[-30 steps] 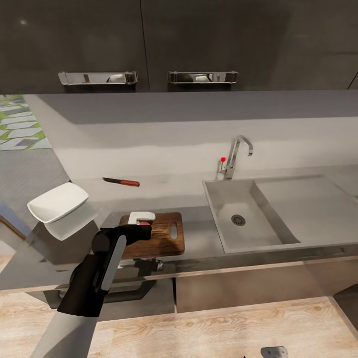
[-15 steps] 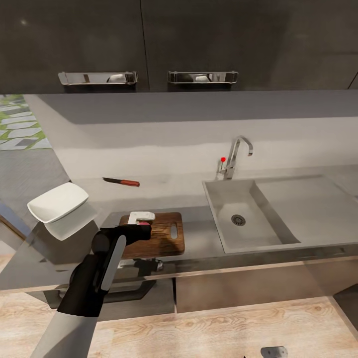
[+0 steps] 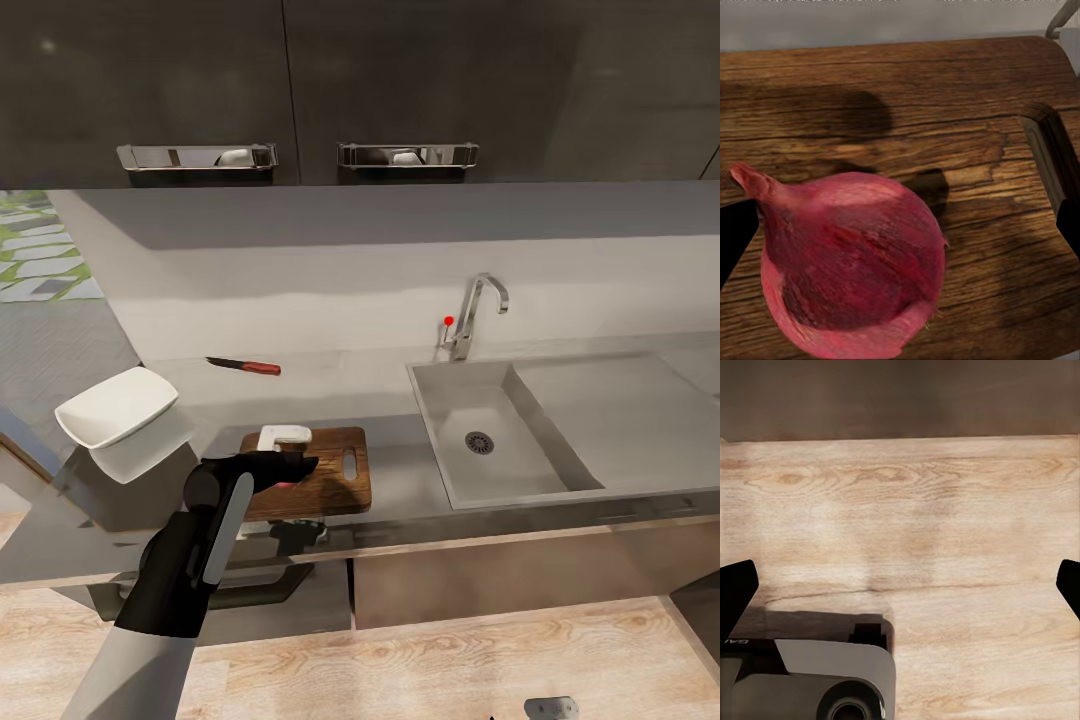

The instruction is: In the kitchen, take the Vidalia onion out of the sink, dice it on the chopping board with the paring knife, put the diced onion into the bowl on the countertop, then place both the paring knife and the chopping board into the sink.

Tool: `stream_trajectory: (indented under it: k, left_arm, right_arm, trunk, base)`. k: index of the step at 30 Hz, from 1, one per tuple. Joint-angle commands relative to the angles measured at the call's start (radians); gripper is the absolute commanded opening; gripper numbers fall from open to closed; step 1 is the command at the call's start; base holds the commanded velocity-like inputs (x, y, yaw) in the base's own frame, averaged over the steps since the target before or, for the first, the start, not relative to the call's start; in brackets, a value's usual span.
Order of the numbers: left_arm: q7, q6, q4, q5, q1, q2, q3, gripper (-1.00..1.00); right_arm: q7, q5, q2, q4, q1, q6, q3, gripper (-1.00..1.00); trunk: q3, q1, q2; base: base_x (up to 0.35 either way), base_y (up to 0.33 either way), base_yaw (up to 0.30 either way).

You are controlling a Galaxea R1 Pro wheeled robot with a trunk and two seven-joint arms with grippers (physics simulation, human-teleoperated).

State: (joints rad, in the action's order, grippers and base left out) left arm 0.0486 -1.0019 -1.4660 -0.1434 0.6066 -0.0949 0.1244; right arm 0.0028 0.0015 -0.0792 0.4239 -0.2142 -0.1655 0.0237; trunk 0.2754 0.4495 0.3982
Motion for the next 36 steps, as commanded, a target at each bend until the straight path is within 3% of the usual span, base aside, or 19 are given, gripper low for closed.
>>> stream_trajectory:
  k: [1, 19, 36]
  left_arm:
    - [0.005, -0.004, -0.001, -0.007, 0.001, 0.0, 0.0, 1.0]
    - [0.006, -0.004, -0.006, -0.006, 0.001, 0.0, 0.0, 1.0]
    - [0.007, -0.004, -0.01, -0.004, 0.001, 0.0, -0.003, 1.0]
  right_arm:
    - [0.0, 0.0, -0.001, -0.001, -0.001, -0.003, 0.002, 1.0]
    - [0.001, 0.0, 0.001, -0.001, -0.001, -0.004, 0.003, 1.0]
    - [0.0, 0.0, 0.001, -0.001, -0.001, -0.003, 0.002, 1.0]
  trunk:
    - [0.002, 0.001, 0.002]
    - [0.001, 0.001, 0.002]
    - [-0.024, 0.001, 0.002]
  base:
    - [0.0, 0.0, 0.0]
    - [0.0, 0.0, 0.0]
    - [0.0, 0.0, 0.0]
